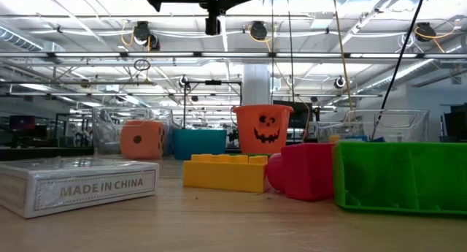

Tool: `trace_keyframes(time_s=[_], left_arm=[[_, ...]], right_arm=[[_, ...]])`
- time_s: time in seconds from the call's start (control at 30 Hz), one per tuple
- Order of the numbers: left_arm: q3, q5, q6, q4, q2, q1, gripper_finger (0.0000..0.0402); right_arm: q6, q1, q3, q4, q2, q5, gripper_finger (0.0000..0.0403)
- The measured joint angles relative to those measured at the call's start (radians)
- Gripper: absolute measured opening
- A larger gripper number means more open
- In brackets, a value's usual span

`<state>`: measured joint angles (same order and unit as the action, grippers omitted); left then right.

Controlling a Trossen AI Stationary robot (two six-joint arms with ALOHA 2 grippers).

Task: Pick & Place Toys
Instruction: Put the green game piece into the right transparent bin

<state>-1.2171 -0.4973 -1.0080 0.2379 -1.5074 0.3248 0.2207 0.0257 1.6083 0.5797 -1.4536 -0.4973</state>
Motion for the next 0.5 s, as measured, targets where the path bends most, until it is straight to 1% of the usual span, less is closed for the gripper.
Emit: trace_keyframes(time_s=[0.1, 0.37, 0.5], left_arm=[[0.0, 0.0, 0.003, 0.005, 0.0, 0.0, 0.0165], [0.0, 0.0, 0.005, 0.048, 0.0, 0.0, 0.0199], [0.0, -0.016, 0.008, 0.058, 0.001, 0.005, 0.0215]], right_arm=[[0.0, 0.0, 0.0, 0.0, 0.0, 0.0, 0.014], [0.006, 0.0, 0.0, -0.011, 0.003, -0.013, 0.0143], [0.008, -0.001, 0.0, -0.019, 0.014, -0.007, 0.0142]])
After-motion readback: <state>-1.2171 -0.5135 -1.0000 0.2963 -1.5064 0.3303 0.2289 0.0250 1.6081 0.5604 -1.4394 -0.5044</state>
